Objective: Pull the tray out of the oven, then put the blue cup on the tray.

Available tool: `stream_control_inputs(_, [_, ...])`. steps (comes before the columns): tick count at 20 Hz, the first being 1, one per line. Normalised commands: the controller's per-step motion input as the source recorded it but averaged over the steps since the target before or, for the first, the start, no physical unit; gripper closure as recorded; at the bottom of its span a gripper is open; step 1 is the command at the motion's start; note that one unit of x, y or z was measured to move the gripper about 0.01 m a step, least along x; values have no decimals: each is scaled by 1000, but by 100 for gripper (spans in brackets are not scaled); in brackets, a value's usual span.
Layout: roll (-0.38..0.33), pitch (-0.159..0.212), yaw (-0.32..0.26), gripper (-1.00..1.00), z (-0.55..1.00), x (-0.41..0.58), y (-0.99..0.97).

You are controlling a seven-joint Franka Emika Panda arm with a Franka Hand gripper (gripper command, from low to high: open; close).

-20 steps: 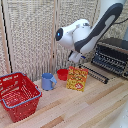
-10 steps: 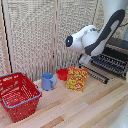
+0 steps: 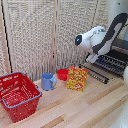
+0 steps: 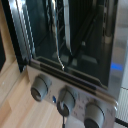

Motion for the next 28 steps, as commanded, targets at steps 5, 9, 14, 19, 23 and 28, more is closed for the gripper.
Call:
stream_control_inputs(5, [0, 1, -26, -100, -262, 175, -690])
stream_control_inputs(9, [0, 3, -21, -100, -236, 147, -681])
stream_control_inputs(14, [0, 27, -11, -100, -213, 109, -470])
stream_control_inputs(19, [-18, 21, 0, 100, -133, 18, -52])
stream_control_inputs(23, [-40, -11, 0, 100, -59, -107, 0])
stream_control_inputs(28, [-49, -17, -1, 100, -47, -126, 0])
